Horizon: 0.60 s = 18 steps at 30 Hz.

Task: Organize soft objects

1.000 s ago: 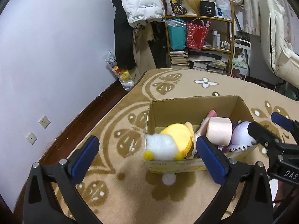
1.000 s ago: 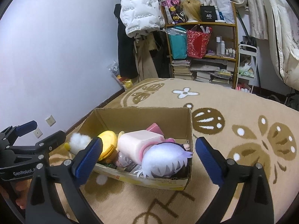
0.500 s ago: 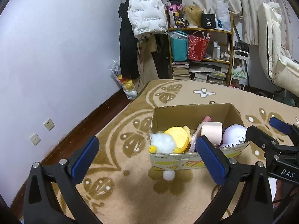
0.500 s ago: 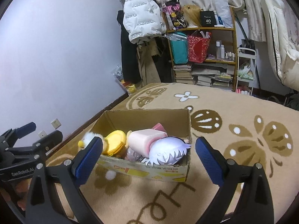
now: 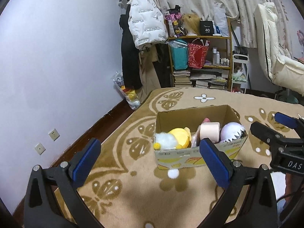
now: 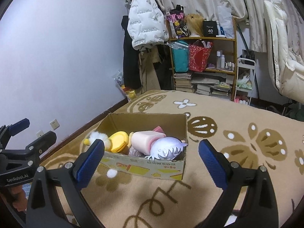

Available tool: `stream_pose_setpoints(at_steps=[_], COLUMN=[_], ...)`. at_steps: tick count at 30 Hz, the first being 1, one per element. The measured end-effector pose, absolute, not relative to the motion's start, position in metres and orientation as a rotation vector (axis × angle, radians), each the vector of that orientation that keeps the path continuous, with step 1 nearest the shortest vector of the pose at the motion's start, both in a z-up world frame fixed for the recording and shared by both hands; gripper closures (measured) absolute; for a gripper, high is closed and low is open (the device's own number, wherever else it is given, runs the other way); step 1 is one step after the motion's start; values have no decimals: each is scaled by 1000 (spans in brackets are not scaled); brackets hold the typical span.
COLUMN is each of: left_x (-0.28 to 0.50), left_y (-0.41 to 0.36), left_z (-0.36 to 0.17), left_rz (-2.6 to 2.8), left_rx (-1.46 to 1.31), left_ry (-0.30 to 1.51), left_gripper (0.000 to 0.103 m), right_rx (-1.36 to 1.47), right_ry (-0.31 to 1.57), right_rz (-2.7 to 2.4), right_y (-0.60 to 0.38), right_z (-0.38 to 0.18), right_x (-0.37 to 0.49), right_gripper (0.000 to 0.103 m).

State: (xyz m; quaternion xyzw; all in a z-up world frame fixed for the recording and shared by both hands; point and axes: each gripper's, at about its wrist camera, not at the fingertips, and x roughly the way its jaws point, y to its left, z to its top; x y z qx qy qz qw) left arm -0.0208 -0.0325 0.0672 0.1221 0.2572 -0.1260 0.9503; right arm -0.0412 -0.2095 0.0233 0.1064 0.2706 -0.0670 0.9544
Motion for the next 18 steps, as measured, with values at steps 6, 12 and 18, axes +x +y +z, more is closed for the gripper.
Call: stream_pose_setpoints(at_steps=[6, 12, 18], left_x=[-30, -37, -36], left_y=[-26, -28, -31], left_z=[65, 61, 56], left_rz=[-247, -250, -258], left_rx=[242, 263, 264], left_ry=[514, 505, 522], left_gripper=[0, 0, 0], right_rx=[214, 222, 223], right_ry=[538, 522, 527], right_rz=[-142, -141, -165], right_y=[-206, -200, -201], right_z=[23, 20, 16], right_x=[-52, -68, -76], right_gripper=[0, 0, 0])
